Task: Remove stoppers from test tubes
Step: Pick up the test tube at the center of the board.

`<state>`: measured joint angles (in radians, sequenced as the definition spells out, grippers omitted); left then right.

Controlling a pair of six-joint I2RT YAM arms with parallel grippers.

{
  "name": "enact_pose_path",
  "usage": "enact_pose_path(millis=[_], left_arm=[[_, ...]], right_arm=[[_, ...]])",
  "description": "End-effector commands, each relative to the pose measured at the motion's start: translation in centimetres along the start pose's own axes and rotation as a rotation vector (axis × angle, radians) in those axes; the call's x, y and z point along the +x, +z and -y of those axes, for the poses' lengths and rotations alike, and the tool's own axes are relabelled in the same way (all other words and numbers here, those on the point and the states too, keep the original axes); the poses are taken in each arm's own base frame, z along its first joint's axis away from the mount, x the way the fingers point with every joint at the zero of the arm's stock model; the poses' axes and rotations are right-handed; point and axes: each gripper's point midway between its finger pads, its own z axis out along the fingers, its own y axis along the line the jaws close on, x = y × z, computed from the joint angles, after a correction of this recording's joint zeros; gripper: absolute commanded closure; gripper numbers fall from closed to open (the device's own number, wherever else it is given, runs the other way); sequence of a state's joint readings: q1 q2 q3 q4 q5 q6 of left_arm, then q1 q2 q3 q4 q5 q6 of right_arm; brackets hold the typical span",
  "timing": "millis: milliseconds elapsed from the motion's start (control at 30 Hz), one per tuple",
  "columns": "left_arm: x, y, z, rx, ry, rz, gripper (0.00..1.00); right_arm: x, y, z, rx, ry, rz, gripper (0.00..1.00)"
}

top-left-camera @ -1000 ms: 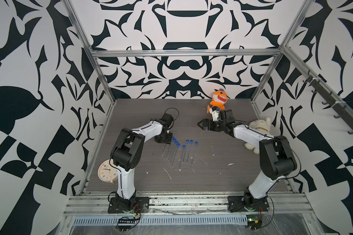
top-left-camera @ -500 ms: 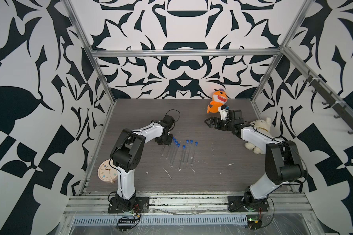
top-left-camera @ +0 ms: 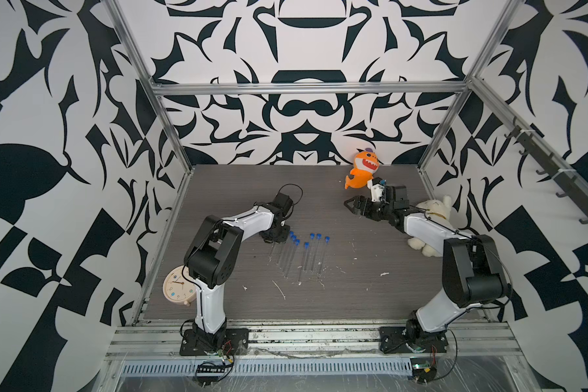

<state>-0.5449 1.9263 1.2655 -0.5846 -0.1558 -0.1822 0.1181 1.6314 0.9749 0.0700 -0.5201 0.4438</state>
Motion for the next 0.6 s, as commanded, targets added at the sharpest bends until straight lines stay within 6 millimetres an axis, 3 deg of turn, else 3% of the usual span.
enact_pose_path(millis=[0,433,567], left_arm=[[2.1,0.8,0.2,0.008,0.027,-0.056,0.87],[-0.8,-2.5,0.2,0.003,0.051,0.055,0.93],[-2.8,-5.4,0.6,0.032,0.040,0.133,0.96]], right_arm=[[-1.0,-0.6,-0.9,-0.040,-0.005,0.036,0.08],[-0.2,-1.0,-1.2,-0.094,0.027,0.027,0.06],[0.6,-1.5,-1.2,-0.104,0.016,0.034,0.05]])
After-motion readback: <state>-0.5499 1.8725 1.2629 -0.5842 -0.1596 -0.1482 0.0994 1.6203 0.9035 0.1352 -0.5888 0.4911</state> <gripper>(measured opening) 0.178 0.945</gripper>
